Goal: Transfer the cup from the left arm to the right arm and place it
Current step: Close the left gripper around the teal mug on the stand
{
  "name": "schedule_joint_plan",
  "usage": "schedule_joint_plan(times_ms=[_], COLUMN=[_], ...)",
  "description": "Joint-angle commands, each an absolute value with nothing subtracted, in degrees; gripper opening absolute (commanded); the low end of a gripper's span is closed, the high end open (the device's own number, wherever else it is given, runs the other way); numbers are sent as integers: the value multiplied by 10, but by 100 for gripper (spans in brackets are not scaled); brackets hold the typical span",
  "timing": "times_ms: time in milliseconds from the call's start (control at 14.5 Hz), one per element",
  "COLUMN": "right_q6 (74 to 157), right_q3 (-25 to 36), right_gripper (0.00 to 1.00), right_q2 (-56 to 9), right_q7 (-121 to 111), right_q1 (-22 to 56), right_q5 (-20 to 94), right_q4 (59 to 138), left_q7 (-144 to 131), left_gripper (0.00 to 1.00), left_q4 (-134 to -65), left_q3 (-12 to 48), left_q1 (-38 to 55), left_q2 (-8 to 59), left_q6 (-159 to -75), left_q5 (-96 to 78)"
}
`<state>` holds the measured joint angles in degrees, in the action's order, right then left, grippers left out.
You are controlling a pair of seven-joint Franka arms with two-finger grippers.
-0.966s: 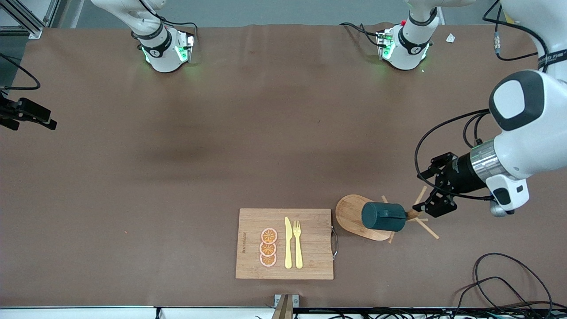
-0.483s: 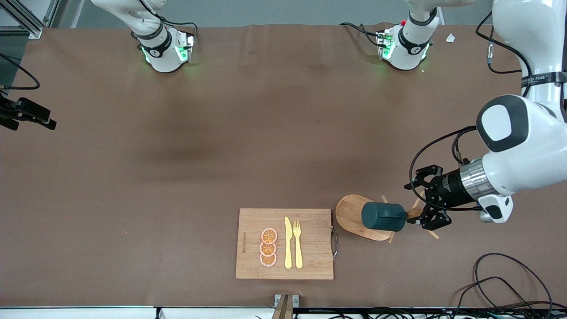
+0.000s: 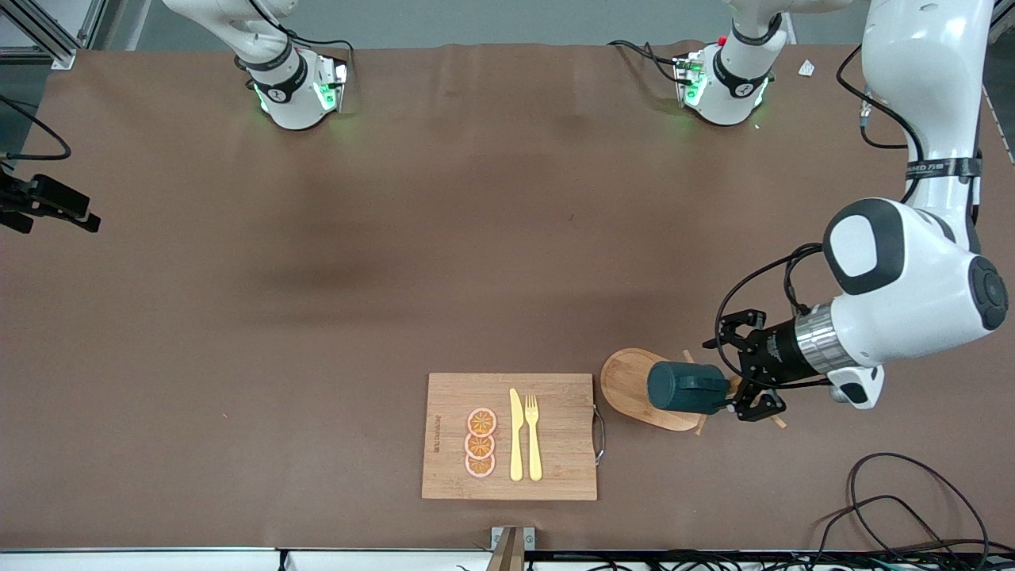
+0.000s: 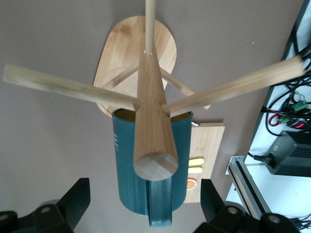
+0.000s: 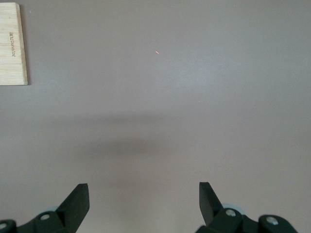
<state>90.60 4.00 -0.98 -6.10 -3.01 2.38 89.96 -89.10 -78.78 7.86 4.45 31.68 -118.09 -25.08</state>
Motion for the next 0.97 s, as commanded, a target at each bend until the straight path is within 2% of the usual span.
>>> schedule_joint_plan(times_ms=[0, 897], right_q6=[902, 902], right_q3=[38, 38], right_gripper=[100, 100], right_q2=[-1, -1], right_q7=[-65, -66], right_q1=[-32, -32], right_q5=[20, 20], right_q4=[899, 899], left_q7=[-898, -890], left_gripper=[100, 100], left_q4=[-773, -775], left_q3=[76, 73], left_q1=[51, 74], left_q2=[330, 357], left_q6=[-1196, -1229], left_q5=[-254, -229])
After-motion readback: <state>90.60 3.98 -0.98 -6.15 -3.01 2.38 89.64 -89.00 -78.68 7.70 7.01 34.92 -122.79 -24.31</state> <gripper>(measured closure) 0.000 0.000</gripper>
